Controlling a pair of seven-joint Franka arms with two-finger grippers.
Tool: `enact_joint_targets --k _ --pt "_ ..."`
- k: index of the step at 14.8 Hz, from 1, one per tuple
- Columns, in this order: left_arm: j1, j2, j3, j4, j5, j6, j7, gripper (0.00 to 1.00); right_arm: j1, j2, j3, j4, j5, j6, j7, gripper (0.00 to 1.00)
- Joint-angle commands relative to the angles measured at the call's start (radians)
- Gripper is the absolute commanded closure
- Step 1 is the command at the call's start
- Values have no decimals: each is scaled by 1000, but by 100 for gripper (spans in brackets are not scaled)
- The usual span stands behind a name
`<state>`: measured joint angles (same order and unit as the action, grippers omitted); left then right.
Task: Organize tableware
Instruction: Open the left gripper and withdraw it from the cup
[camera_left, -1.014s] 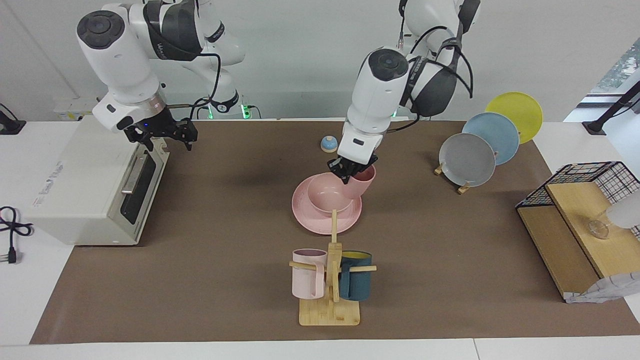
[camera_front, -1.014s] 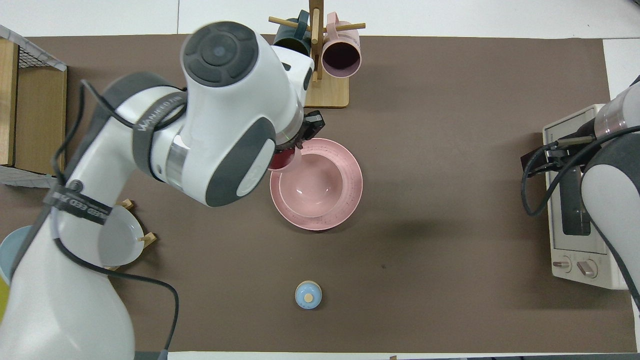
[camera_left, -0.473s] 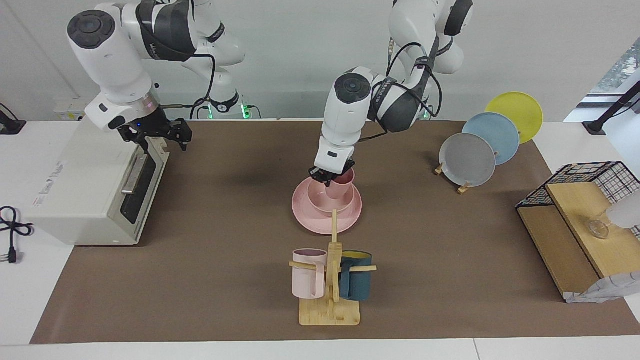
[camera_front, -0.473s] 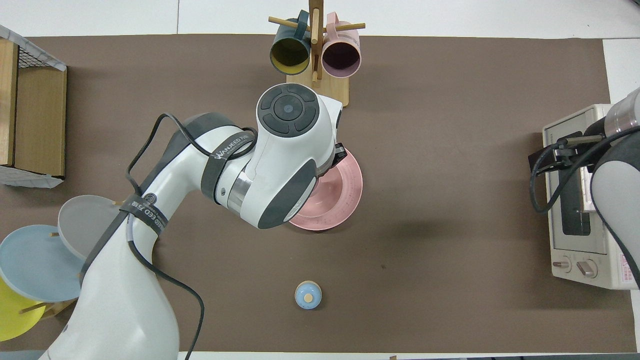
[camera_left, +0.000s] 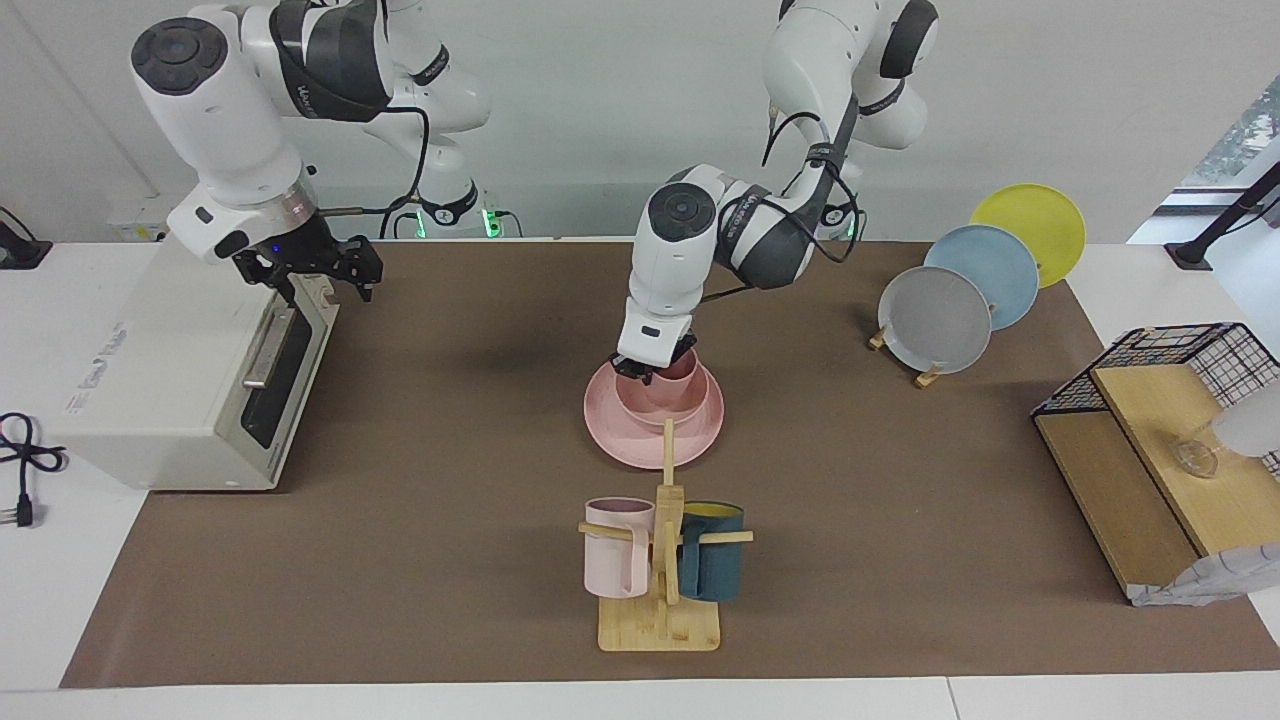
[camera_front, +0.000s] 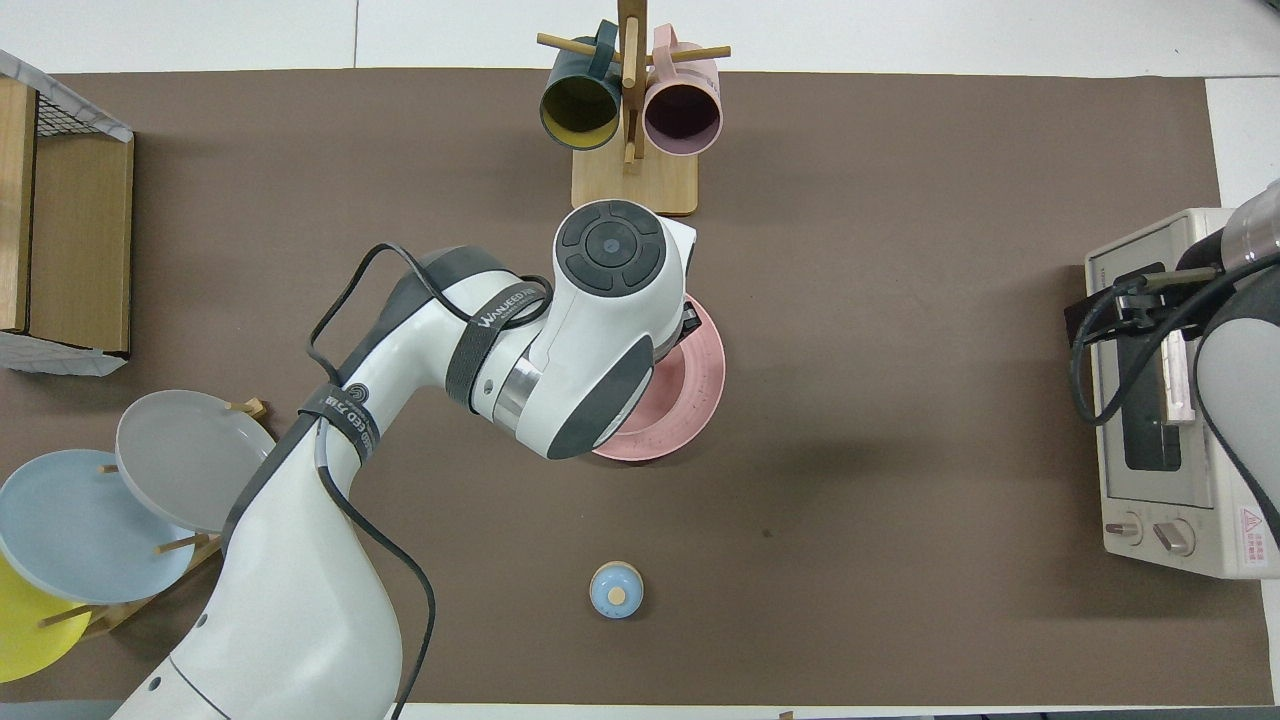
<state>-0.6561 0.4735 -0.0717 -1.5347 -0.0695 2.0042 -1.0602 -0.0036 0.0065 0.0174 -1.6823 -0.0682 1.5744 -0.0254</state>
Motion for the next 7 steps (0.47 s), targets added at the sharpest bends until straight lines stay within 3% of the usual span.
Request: enact_joint_targets --k 1,2,3,4,7 --pt "-23 -13 20 -39 20 41 -18 100 -26 -8 15 1 27 1 -31 0" --pt "-23 -13 20 -39 31 41 -17 100 -24 -8 10 1 28 -1 -31 0" --pt "-22 -13 18 -38 52 39 -15 74 -23 -8 9 1 28 1 -31 0" --pt "-20 -15 18 -32 63 31 -12 1 -18 -8 4 1 28 4 -31 0" --pt "-4 -38 23 7 71 -28 -6 0 -16 -11 1 3 28 1 -30 0"
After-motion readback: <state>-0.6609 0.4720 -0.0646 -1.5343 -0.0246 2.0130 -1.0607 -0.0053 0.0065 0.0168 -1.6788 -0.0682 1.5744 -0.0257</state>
